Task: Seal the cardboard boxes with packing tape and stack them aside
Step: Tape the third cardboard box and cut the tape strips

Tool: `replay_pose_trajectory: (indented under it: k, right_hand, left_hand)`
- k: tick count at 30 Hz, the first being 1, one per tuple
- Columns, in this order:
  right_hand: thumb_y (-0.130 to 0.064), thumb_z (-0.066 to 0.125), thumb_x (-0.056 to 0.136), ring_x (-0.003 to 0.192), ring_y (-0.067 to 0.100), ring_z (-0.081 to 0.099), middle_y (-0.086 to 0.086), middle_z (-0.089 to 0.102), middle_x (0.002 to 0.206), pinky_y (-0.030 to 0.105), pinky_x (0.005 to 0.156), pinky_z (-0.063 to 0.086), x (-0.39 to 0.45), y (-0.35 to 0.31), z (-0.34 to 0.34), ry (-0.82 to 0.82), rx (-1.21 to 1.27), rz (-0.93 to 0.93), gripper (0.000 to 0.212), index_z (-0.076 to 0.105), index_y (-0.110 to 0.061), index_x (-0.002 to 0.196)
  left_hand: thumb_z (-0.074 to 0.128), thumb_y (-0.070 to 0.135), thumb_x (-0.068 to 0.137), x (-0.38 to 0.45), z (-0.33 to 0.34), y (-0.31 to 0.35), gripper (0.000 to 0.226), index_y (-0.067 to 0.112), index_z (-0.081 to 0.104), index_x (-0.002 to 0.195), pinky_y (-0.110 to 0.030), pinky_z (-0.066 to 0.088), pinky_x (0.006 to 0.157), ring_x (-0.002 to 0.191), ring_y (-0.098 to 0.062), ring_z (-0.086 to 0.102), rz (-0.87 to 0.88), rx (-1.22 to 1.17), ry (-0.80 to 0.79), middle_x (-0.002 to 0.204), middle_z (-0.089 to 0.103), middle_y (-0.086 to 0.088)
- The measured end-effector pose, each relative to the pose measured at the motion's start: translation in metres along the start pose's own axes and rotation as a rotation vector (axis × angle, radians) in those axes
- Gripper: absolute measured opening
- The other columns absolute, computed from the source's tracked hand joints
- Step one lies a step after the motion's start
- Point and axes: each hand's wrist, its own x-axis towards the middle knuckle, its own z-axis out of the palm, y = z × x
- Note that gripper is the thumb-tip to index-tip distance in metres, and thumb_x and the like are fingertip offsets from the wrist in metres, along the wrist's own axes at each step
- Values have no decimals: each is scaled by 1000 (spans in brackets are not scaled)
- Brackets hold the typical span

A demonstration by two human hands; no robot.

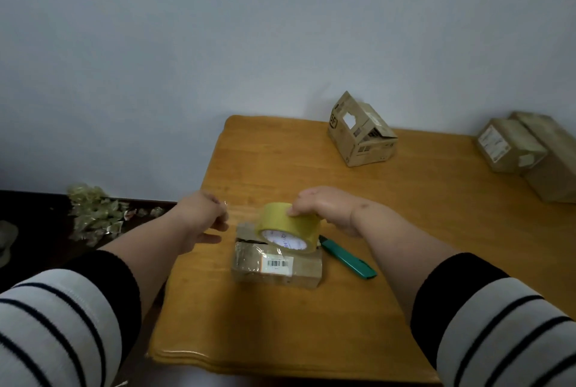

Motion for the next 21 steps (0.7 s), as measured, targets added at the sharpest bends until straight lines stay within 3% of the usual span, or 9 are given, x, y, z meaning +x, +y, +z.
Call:
replay_pose_trajectory:
  k: [4,7,10,14,16,18,20,21]
  right_hand:
    - [-22,65,87,88,18,46,-4,52,84,39,86,35,2,-6,17,-6,87,27,23,55,-23,66]
    - [-27,68,87,89,18,50,-2,56,86,37,86,39,4,-6,27,17,111,37,22,57,-20,70]
    - [-42,68,87,81,12,52,-4,58,87,29,69,39,9,-11,31,80,-58,6,25,58,-20,82]
    - [-53,65,86,68,11,48,-4,53,75,28,57,34,19,-13,34,183,-279,7,38,51,-20,74]
    - [-61,61,86,72,14,51,-4,53,75,29,57,35,20,-6,35,233,-447,63,43,49,-22,71]
    - [-69,53,85,88,21,57,-5,57,85,33,69,44,20,3,38,253,-511,105,47,55,-23,78]
    - [-68,50,88,92,17,56,-8,58,92,33,78,45,17,6,40,215,-388,102,44,61,-26,85]
    - [-62,53,90,81,11,52,-10,54,84,28,71,40,15,6,40,185,-275,79,38,57,-28,76]
  left_hand:
    - [48,9,100,11,-18,-7,10,5,57,99,-37,57,61,69,-21,60,-25,-23,-35,81,58,-11]
    - [47,9,100,16,-25,-13,11,5,58,98,-40,58,64,71,-22,61,-31,15,-46,83,58,-12]
    - [46,8,100,17,-25,-23,14,4,59,96,-38,58,59,73,-23,60,-48,38,-52,86,58,-13]
    - [45,9,102,19,-27,-30,15,3,59,100,-38,58,59,73,-22,57,-75,-29,-4,89,54,-13]
    - [46,10,101,20,-29,-30,15,2,59,103,-38,58,59,73,-22,56,-71,-28,0,89,54,-13]
    - [47,6,100,20,-31,-31,14,1,59,102,-38,58,59,72,-22,56,-78,-29,-21,88,54,-13]
    - [46,5,99,21,-31,-37,13,1,59,100,-42,60,66,72,-23,55,-106,-32,-41,90,54,-14]
    - [46,4,99,21,-31,-40,14,0,59,101,-44,60,70,74,-24,55,-123,-30,-46,93,54,-15]
